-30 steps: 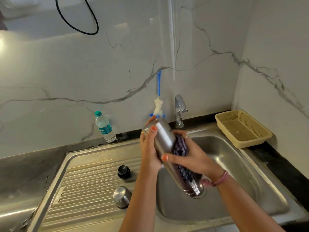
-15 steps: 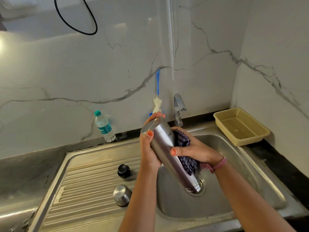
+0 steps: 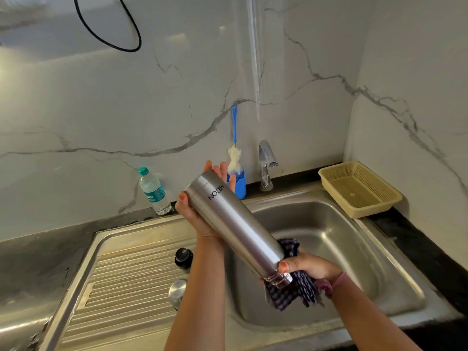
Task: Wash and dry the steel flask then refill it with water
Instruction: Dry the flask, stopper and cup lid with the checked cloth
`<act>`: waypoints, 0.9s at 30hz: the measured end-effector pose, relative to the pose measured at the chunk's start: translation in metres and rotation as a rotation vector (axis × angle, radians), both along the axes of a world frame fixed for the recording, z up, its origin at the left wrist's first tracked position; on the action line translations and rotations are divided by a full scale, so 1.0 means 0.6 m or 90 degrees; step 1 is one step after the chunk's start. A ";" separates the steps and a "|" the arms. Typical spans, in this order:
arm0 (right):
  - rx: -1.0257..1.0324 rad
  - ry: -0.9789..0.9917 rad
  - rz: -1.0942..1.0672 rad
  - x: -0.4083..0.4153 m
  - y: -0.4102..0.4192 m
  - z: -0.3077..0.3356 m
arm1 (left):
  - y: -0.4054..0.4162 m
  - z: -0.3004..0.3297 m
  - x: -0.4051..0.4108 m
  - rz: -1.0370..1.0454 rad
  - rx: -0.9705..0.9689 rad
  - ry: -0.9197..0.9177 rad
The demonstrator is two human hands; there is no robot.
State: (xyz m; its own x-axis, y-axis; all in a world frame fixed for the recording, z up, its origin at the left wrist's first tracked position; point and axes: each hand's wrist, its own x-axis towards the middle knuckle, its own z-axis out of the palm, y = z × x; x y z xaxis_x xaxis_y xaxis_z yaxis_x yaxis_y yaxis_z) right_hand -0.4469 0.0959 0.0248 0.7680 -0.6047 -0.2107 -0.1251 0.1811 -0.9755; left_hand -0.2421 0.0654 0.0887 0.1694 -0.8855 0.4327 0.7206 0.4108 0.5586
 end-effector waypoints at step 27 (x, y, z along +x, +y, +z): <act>-0.349 0.170 -0.196 0.030 -0.055 -0.006 | 0.046 0.052 0.168 0.036 0.408 -0.668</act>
State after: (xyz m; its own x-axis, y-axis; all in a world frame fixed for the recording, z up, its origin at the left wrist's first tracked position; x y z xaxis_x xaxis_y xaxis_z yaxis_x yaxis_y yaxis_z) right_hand -0.4292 0.0632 0.0212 0.5080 -0.8608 0.0297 -0.3966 -0.2644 -0.8791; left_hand -0.1413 0.0932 0.1200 0.0458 -0.9908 -0.1274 -0.2081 -0.1342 0.9689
